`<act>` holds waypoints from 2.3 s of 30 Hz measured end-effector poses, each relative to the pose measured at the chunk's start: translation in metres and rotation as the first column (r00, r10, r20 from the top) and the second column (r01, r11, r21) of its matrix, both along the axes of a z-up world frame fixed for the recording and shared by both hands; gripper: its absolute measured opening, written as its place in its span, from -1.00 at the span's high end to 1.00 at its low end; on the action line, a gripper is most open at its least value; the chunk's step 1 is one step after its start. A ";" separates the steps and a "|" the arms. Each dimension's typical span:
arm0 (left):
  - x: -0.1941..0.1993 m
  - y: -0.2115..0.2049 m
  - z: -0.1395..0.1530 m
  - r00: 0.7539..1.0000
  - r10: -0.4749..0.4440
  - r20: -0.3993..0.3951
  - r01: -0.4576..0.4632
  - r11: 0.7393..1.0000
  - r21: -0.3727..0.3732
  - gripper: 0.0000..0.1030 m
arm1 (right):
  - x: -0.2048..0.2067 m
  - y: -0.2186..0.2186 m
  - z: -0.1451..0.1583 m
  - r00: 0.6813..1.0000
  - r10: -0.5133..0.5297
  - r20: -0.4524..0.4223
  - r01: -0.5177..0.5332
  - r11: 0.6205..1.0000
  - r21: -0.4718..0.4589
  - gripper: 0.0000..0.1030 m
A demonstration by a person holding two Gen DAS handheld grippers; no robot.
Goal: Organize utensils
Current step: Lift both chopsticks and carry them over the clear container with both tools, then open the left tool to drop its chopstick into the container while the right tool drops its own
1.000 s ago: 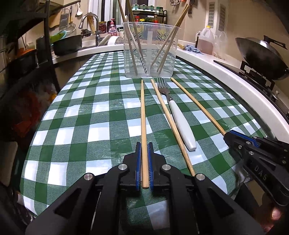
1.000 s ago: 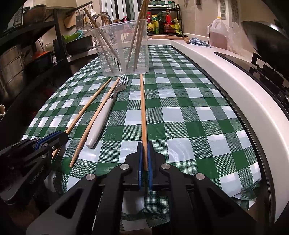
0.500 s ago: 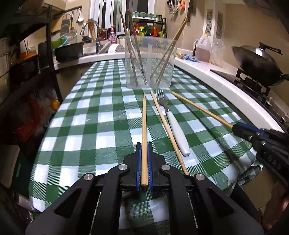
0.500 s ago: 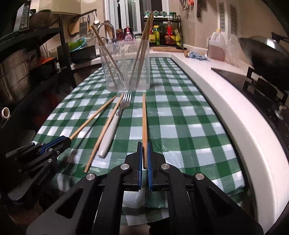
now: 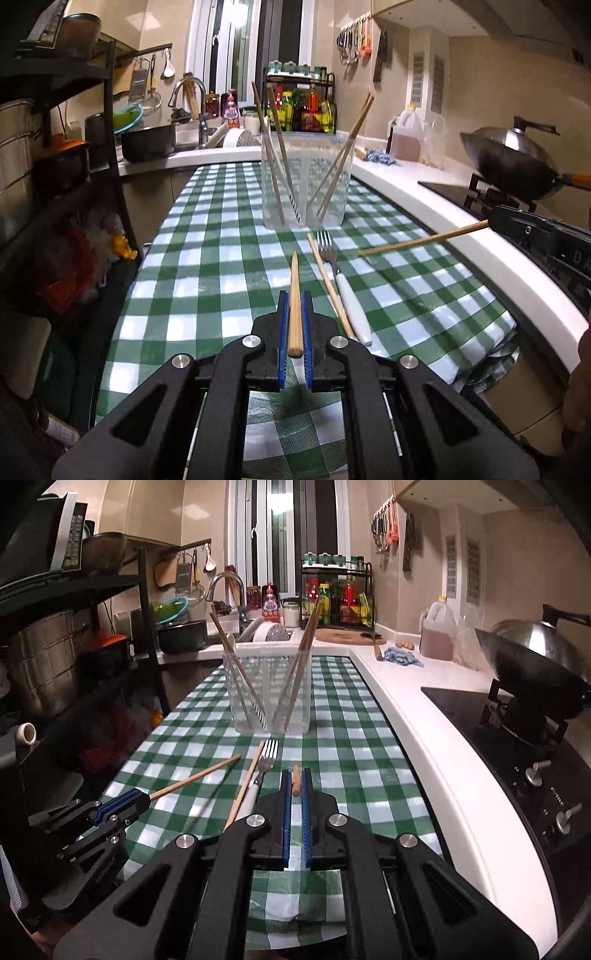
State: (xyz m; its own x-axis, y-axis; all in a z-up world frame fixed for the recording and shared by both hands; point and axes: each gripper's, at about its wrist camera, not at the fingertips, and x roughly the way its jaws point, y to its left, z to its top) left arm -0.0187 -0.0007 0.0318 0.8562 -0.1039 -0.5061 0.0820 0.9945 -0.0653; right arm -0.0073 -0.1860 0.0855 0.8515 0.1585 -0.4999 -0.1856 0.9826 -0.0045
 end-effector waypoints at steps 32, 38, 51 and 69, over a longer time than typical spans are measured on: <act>0.031 0.023 0.107 0.996 -0.014 0.087 0.019 0.998 -0.055 0.87 | 0.031 0.004 0.085 0.991 0.069 0.113 -0.074 0.997 0.039 0.90; 0.047 0.028 0.116 0.999 -0.038 0.026 0.040 0.996 -0.076 0.87 | 0.045 0.006 0.093 0.991 0.086 0.100 -0.091 0.995 0.048 0.90; 0.112 0.039 0.172 0.995 -0.099 -0.006 0.098 0.991 -0.093 0.87 | 0.110 0.002 0.143 0.986 0.128 0.108 -0.136 0.987 0.079 0.90; 0.206 0.033 0.248 0.985 -0.128 0.116 0.145 0.978 -0.152 0.87 | 0.197 0.021 0.221 0.967 0.119 0.226 -0.149 0.982 0.119 0.90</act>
State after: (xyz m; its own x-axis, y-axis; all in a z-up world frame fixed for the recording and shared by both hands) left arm 0.1875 0.0322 0.2797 0.8759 -0.2954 -0.3814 0.2313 0.9509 -0.2055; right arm 0.1895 -0.1648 0.3062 0.9034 0.3314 -0.2722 -0.3248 0.9432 0.0705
